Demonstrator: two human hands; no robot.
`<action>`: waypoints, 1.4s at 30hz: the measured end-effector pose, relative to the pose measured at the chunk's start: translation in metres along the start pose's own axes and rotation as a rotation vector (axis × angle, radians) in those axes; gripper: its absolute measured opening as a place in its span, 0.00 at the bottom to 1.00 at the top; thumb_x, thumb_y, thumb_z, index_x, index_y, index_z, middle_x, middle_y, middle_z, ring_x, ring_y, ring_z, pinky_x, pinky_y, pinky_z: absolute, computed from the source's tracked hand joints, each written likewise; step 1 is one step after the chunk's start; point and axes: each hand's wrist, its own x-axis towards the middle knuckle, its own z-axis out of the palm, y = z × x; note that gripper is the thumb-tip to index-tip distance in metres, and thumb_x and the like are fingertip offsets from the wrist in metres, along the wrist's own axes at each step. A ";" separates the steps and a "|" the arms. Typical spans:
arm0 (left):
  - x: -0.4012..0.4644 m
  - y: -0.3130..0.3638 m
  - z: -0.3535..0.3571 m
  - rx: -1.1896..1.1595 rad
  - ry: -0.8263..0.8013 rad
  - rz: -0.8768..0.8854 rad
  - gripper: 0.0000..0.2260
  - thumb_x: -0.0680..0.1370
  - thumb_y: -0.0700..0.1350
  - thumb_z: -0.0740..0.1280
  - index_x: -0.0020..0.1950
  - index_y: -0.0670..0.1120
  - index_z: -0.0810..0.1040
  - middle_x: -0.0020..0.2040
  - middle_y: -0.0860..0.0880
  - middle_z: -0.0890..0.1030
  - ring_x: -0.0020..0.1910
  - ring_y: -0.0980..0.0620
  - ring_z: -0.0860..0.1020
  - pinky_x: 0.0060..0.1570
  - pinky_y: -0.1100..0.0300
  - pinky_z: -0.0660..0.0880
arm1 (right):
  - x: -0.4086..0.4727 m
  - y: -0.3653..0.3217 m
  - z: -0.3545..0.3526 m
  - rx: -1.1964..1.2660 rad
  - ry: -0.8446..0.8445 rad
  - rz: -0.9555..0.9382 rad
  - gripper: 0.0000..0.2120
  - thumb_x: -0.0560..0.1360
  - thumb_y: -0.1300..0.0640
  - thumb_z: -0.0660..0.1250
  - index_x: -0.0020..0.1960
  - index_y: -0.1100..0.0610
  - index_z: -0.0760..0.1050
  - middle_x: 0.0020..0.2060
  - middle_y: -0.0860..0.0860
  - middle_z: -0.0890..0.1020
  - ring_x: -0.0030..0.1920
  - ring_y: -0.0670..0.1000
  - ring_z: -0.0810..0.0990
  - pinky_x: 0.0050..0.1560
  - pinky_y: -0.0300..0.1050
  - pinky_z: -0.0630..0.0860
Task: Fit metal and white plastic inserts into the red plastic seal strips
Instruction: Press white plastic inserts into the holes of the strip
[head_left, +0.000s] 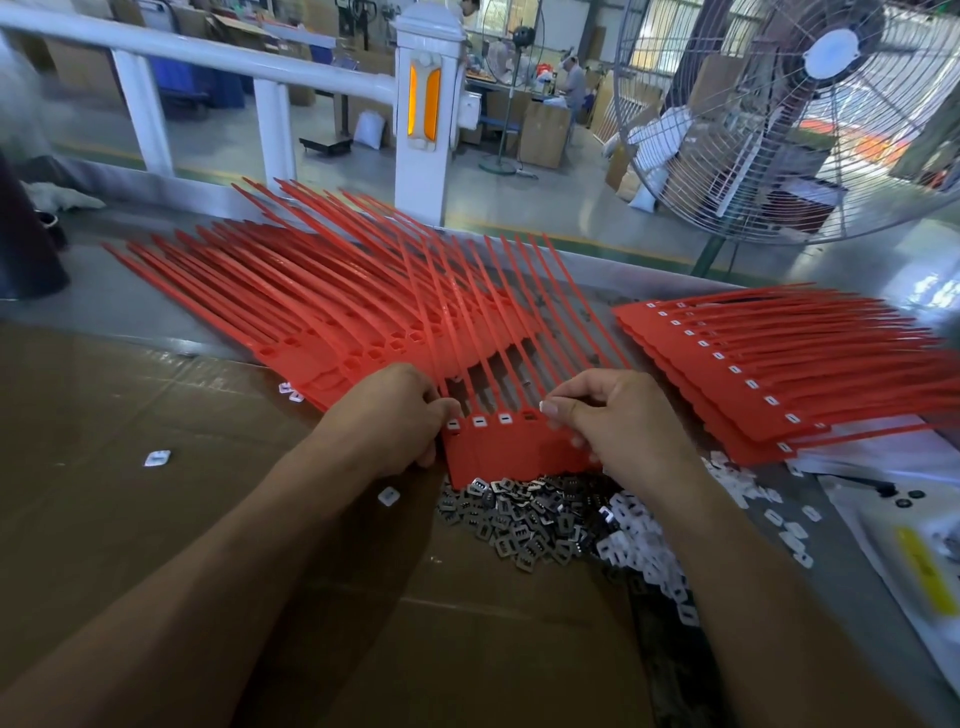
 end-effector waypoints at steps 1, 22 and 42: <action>0.000 0.000 0.000 0.004 0.000 0.002 0.15 0.83 0.54 0.64 0.43 0.47 0.81 0.27 0.52 0.82 0.18 0.59 0.72 0.18 0.68 0.64 | 0.001 0.000 0.002 -0.012 0.009 0.002 0.04 0.77 0.53 0.75 0.43 0.48 0.84 0.37 0.43 0.86 0.31 0.37 0.79 0.34 0.32 0.73; 0.002 -0.002 0.001 0.029 0.005 -0.002 0.14 0.82 0.56 0.65 0.43 0.49 0.81 0.27 0.53 0.82 0.19 0.59 0.73 0.20 0.66 0.66 | 0.013 -0.003 0.015 -0.261 -0.013 0.016 0.06 0.77 0.50 0.74 0.42 0.47 0.82 0.42 0.42 0.83 0.45 0.41 0.80 0.40 0.38 0.71; 0.000 0.000 0.000 0.021 -0.004 -0.021 0.14 0.82 0.56 0.65 0.44 0.49 0.81 0.27 0.52 0.82 0.19 0.59 0.73 0.22 0.65 0.67 | -0.009 -0.019 0.014 -0.817 -0.154 -0.271 0.17 0.83 0.60 0.61 0.66 0.48 0.81 0.50 0.48 0.73 0.54 0.53 0.77 0.49 0.47 0.74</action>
